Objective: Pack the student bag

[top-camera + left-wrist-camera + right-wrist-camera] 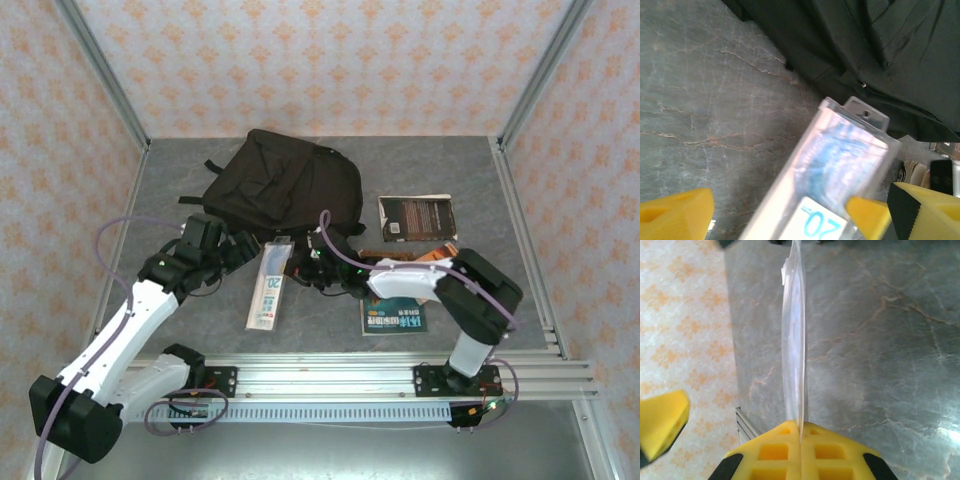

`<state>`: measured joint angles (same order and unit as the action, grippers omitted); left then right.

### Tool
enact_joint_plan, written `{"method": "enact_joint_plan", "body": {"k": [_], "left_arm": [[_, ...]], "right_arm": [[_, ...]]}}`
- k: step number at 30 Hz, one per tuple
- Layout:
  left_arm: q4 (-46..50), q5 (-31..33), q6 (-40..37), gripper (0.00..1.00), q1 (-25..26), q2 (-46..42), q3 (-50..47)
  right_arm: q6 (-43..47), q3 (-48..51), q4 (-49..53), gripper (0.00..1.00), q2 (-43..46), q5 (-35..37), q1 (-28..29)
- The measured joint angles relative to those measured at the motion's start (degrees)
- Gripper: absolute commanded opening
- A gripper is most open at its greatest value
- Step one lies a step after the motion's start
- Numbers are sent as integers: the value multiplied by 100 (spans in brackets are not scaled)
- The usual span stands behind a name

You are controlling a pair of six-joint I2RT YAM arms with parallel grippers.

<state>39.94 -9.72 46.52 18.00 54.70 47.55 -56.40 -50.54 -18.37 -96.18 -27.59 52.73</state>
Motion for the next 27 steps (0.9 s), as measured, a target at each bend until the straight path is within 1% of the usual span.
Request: {"method": "enact_joint_plan", "body": {"k": [2,4,6,7,9,11,14,16,17,19,22,27], "left_arm": [[57,-20,-127,93,0,74,129],[46,-168,-289,94,0,205,243],[-127,-485,-463,96,0,315,271],[-278,-743,-551,98,0,354,258],[-702,-1189,-612,99,0,348,175],[-1209,-1615,-605,100,0,302,63],[-1692,-1993,-599,100,0,278,26],[-1969,-2159,-588,100,0,280,26],[-2072,-2221,-560,100,0,282,26],[-2479,-2479,-417,98,0,323,7],[-3034,-2802,-188,96,22,509,-2],[-3432,-3075,149,91,50,911,-13]], "right_arm": [[376,37,271,0,409,44,0],[761,61,520,0,765,92,0],[1152,61,728,0,1058,105,-11],[1340,59,817,0,1178,74,-35],[1652,55,922,0,1349,-105,-149],[1823,61,929,0,1449,-417,-409],[1805,177,619,0,1543,-962,-905],[1685,291,334,0,1596,-1399,-1266],[1646,308,245,0,1602,-1567,-1360],[1585,308,81,0,1624,-1930,-1456],[1528,308,-63,0,1744,-2354,-1451],[1401,308,-219,0,1976,-2669,-1545]]}}
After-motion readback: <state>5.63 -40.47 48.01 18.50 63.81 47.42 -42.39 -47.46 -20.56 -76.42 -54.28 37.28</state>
